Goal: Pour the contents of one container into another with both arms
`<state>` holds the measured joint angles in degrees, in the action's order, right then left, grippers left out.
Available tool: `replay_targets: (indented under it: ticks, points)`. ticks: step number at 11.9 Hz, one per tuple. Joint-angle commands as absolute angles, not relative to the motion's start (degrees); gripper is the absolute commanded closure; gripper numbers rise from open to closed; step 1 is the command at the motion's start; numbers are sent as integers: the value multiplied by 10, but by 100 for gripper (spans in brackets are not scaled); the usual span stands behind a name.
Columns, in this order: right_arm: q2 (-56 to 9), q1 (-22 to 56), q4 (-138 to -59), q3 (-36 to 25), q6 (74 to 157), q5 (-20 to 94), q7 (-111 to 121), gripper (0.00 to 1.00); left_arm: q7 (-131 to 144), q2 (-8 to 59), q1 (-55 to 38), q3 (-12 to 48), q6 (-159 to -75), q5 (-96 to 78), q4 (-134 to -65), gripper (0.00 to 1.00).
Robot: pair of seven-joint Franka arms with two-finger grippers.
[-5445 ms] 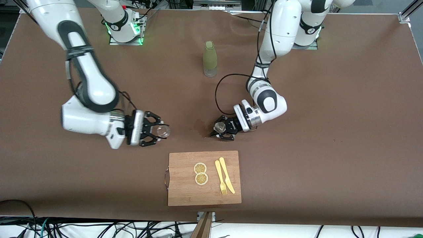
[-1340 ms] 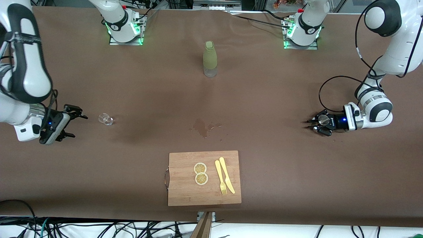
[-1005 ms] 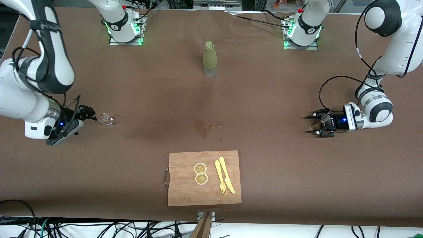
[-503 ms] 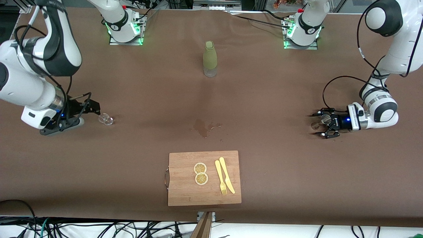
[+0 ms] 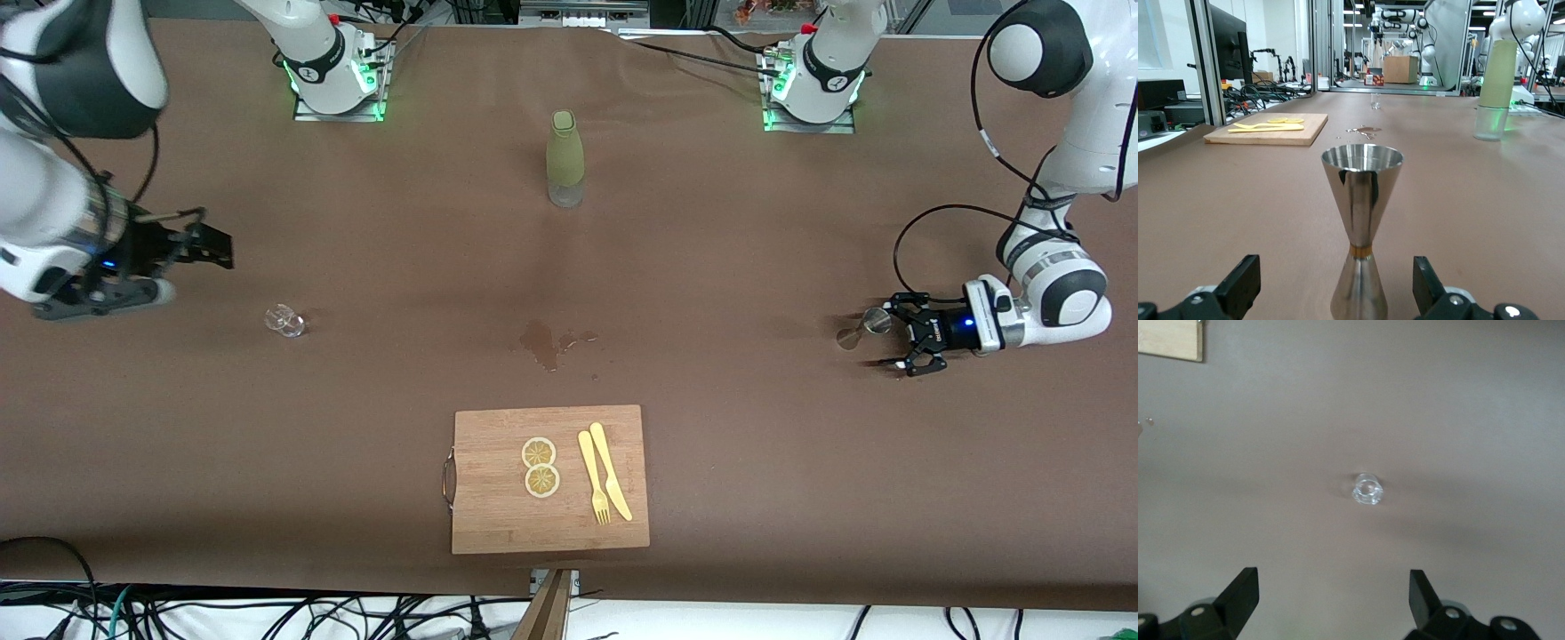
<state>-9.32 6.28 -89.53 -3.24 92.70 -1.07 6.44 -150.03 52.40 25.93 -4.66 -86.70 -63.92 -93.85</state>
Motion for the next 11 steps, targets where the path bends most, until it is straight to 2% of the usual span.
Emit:
replay_targets:
  ticks: [1, 3, 5, 11]
  points:
    - [-69, 34, -886, -40, 901, -21, 55, 0, -1487, 524, 265, -66, -837, -605, -907, 0]
    - [-56, 30, -882, -72, 896, -16, 52, 0, -1457, 518, 265, -78, -819, -585, -881, 0]
    - [-49, 26, -881, -79, 892, -12, 54, 0, -1398, 498, 263, -90, -813, -559, -861, 0]
    - [-31, 18, -881, -71, 821, 4, 48, 0, -1138, 364, 222, -89, -838, -485, -865, 0]
